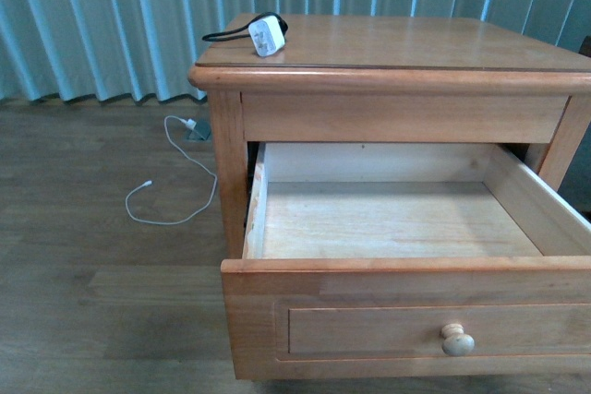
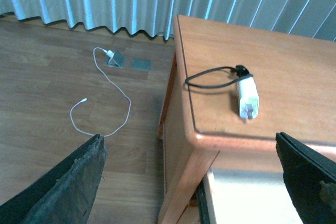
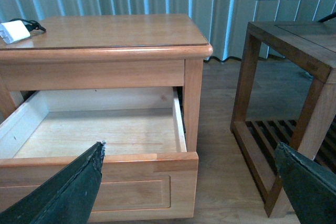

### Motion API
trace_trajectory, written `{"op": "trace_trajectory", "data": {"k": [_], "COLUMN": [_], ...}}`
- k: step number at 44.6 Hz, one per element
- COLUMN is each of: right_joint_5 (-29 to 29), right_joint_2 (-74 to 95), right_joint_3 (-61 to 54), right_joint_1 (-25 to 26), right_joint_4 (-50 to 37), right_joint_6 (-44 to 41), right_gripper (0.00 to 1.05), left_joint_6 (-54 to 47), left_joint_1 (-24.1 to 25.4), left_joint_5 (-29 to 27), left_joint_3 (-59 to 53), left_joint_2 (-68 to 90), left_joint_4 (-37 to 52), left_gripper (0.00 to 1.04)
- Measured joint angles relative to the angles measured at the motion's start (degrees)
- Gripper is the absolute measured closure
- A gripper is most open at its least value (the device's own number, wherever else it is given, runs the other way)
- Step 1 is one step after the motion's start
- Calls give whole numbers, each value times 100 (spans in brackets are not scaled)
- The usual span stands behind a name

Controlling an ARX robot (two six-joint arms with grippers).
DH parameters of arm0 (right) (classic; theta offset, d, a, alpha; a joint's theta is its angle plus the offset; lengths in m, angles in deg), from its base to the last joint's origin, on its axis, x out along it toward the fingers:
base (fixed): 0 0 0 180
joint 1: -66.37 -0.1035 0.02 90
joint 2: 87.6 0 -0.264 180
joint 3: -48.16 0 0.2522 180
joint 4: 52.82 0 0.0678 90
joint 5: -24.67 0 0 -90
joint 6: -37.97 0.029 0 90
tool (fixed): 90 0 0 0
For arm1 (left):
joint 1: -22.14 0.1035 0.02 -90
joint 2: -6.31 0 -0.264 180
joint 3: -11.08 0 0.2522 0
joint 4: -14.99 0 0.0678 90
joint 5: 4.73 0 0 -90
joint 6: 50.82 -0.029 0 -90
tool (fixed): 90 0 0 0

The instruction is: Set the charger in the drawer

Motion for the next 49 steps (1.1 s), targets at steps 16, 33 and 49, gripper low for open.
{"op": "trace_trajectory", "data": {"k": [16, 33, 49], "right_joint_5": [0, 0, 0], "right_joint_2": [0, 0, 0], "right_joint_3": [0, 0, 0], "right_joint_1": [2, 0, 2], "right_joint_4": [0, -2, 0], "right_joint_6": [0, 0, 0], "right_gripper": [8, 8, 8], "left_joint_6": [243, 601, 693], "left_joint_1": [-442, -492, -662], "left_joint_5": [251, 94, 136], "left_joint_3": [2430, 4122, 5018], "left_joint_2": [2559, 4227, 4782], "left_joint_4": [-297, -680, -1045], "left_gripper": [6, 6, 31]}}
